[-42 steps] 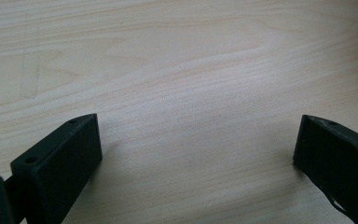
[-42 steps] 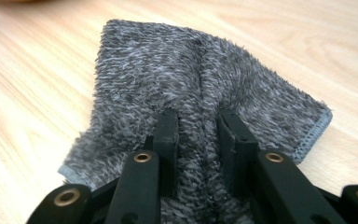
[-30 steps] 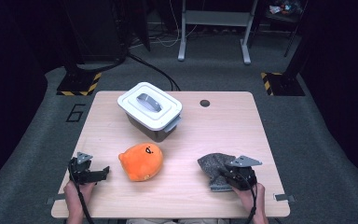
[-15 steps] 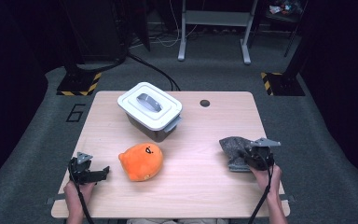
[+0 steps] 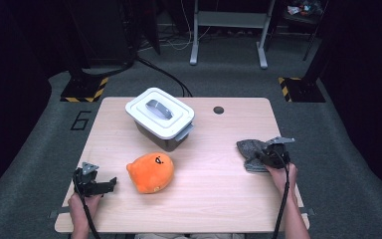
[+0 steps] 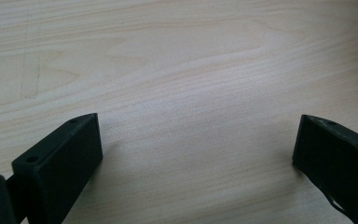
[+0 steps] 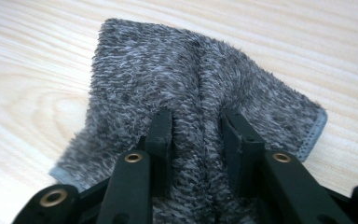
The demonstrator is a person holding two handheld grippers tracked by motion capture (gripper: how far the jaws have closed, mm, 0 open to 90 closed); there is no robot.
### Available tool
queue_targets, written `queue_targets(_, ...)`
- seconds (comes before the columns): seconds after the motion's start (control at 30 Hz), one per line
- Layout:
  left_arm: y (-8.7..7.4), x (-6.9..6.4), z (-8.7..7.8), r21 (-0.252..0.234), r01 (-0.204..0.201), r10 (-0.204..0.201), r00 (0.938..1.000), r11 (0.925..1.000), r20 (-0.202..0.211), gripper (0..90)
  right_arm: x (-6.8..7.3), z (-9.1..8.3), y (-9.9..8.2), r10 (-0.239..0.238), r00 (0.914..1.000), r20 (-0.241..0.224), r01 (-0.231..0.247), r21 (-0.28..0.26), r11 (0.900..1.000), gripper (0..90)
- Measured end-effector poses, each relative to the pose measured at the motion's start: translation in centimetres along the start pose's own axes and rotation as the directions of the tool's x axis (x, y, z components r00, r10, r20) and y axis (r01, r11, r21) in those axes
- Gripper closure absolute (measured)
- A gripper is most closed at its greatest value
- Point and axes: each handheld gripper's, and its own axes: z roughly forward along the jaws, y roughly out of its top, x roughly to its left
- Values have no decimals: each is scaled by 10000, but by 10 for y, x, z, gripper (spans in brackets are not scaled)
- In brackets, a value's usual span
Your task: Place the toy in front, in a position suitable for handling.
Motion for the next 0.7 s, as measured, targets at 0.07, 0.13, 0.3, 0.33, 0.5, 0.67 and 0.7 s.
queue_targets(0.07, 0, 0, 0, -17, -11, 11, 10000, 10000, -8, 12, -2, 4, -2, 98, 9999, 35, -98, 105, 9999, 618)
queue_targets(0.13, 0, 0, 0, -2, 2, -2, 10000, 10000, -3, 12, -3, 4, -3, 247, 9997, -1, -247, 134, 9996, 541)
queue_targets(0.3, 0, 0, 0, -9, -8, 8, 10000, 10000, -10, 12, -4, -6, -5, 492, 9988, 58, -492, -138, 9987, 355)
queue_targets(0.33, 0, 0, 0, 3, 2, -2, 10000, 10000, -4, 12, -3, -14, -7, 558, 9984, 53, -556, -305, 9980, 267)
queue_targets(0.5, 0, 0, 0, 5, -6, 6, 10000, 10000, -16, 12, 4, -33, -11, 576, 9983, 5, -574, -639, 9963, 169)
queue_targets(0.67, 0, 0, 0, 14, -5, 5, 10000, 10000, -13, 12, 21, -53, -32, 505, 9986, -175, -515, -610, 9968, 113)
queue_targets(0.7, 0, 0, 0, 14, -5, 5, 10000, 10000, -13, 11, 21, -53, -32, 505, 9986, -175, -515, -610, 9968, 113)
